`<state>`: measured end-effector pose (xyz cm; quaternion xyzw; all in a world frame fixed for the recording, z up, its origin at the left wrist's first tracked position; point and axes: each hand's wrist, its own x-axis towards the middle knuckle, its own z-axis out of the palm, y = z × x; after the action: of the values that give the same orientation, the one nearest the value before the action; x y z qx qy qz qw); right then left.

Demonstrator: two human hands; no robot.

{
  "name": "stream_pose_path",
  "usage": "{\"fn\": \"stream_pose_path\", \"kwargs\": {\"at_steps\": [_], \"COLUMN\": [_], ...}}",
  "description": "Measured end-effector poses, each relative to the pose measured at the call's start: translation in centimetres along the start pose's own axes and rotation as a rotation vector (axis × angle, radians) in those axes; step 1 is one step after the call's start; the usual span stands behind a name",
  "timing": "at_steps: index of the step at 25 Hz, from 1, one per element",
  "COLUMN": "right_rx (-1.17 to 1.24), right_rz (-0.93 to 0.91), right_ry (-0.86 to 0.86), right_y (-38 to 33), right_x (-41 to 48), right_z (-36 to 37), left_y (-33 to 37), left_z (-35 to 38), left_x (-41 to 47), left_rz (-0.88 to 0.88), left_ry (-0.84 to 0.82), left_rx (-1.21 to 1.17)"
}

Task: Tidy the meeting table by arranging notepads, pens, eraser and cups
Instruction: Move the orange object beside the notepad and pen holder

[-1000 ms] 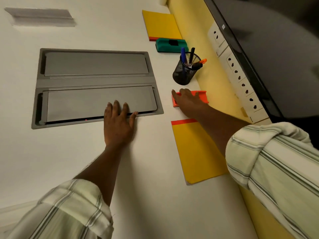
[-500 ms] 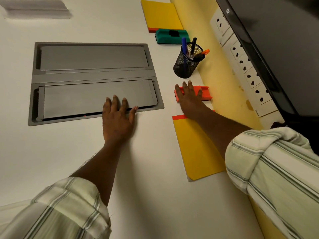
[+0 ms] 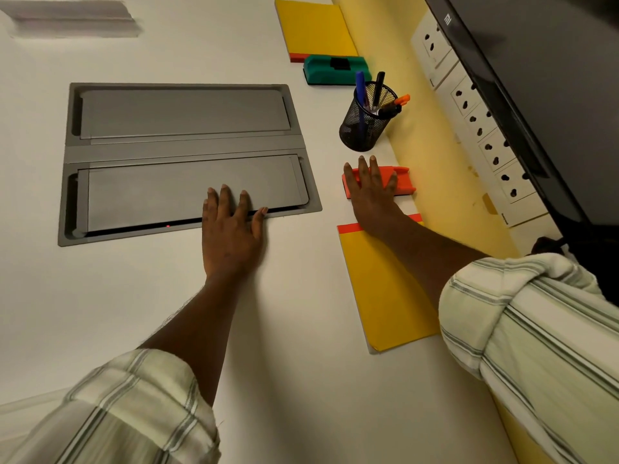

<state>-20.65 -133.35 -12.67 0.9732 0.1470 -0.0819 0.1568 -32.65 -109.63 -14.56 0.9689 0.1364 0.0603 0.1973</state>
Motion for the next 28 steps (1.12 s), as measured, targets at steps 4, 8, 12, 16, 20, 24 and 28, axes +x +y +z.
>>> {"fn": "stream_pose_path", "kwargs": {"at_steps": [4,8,12,16,20,24,28], "right_rx": [0.001,0.002,-0.01,-0.005,-0.016,-0.02,0.027], "right_rz": [0.029,0.053,0.056,0.038,-0.001,0.045,0.085], "right_ry": [0.006,0.002,0.03,0.027,0.075,0.143,0.192], "right_y": [0.2,-0.1,-0.2,-0.1,0.4,-0.6,-3.1], "right_x": [0.1,0.2,0.1,0.0,-0.5,-1.6,-4.5], "right_z": [0.5,0.7,0.9,0.7,0.1,-1.0,-1.7], "left_y": [0.0,-0.1,-0.1,0.0,0.0,-0.2,-0.3], "left_z": [0.1,0.1,0.1,0.1,0.1,0.4,0.9], "left_x": [0.1,0.1,0.1,0.1,0.1,0.2,0.0], "left_rz": [0.005,0.011,0.007,0.012,0.004,0.002,0.035], "left_ry": [0.003,-0.001,-0.014,-0.017,-0.02,0.015,0.058], "left_rx": [-0.004,0.011,0.021,0.037,0.019,-0.011,-0.052]}}
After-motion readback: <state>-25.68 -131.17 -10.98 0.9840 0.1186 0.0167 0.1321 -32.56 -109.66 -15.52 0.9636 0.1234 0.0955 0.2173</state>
